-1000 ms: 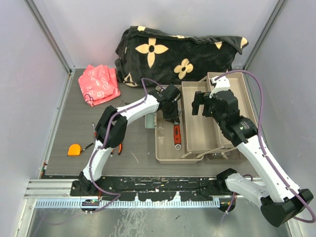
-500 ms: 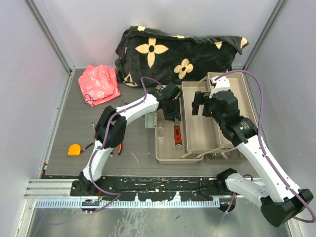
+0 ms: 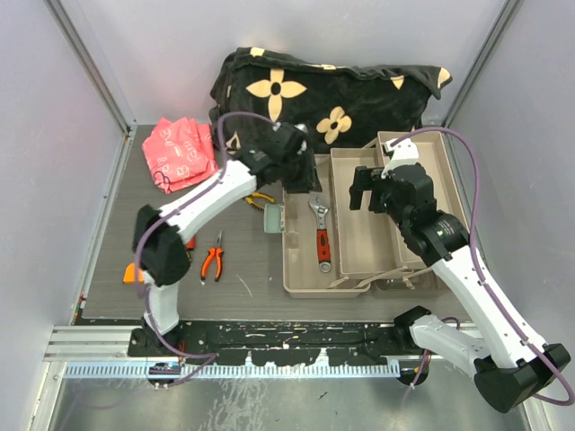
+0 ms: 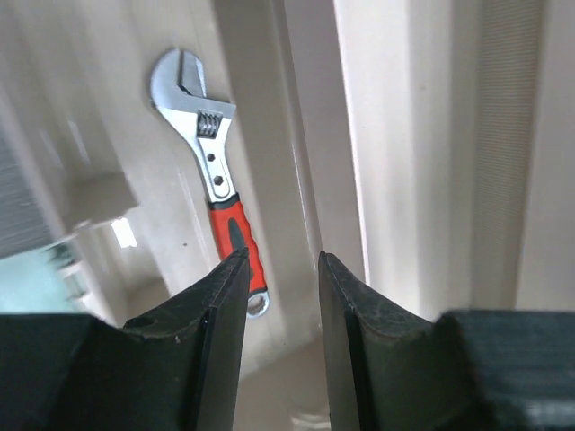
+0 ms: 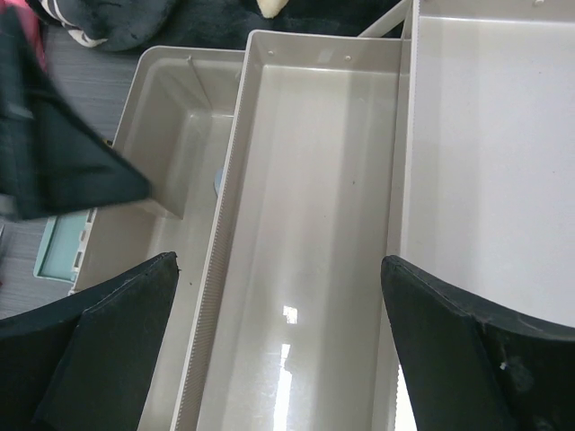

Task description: Pack the tool kit

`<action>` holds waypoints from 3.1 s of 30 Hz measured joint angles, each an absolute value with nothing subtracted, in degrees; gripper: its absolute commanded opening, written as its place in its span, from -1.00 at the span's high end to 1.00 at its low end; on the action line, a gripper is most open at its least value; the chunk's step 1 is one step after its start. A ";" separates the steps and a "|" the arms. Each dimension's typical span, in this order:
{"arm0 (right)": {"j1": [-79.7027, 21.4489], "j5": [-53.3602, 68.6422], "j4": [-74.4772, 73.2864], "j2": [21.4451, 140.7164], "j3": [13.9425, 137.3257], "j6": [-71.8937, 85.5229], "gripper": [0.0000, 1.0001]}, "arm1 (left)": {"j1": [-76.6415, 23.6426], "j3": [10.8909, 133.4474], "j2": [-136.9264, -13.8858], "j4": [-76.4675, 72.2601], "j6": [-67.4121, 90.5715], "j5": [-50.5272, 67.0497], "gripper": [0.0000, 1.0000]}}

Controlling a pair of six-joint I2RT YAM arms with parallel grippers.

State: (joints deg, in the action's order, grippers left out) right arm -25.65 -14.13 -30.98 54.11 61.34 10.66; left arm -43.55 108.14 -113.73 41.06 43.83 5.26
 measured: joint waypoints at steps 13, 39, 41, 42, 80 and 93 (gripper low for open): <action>-25.65 -11.99 -32.58 54.41 63.53 11.07 -1.00 | -20.80 78.81 -76.88 49.34 26.92 4.84 0.30; -25.65 -11.25 -37.56 46.72 62.65 11.51 -1.00 | -16.19 56.75 -84.49 49.34 13.28 1.45 0.31; -25.65 -11.31 -37.93 46.35 62.65 11.53 -1.00 | -15.97 56.75 -85.82 48.64 13.85 1.54 0.32; -25.65 -11.33 -38.00 46.24 62.65 11.55 -1.00 | -15.94 56.73 -86.56 48.21 14.13 1.67 0.32; -25.65 -14.33 -39.09 45.98 63.22 12.01 -1.00 | -16.58 79.53 -85.30 58.74 17.17 8.36 1.00; -25.65 -14.83 -39.16 40.23 63.51 15.27 -1.00 | -27.59 104.53 -96.86 59.00 21.82 12.38 1.00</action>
State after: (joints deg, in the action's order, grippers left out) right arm -25.65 -14.83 -39.16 40.23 63.51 15.27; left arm -27.59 104.53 -96.86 59.00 21.82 12.38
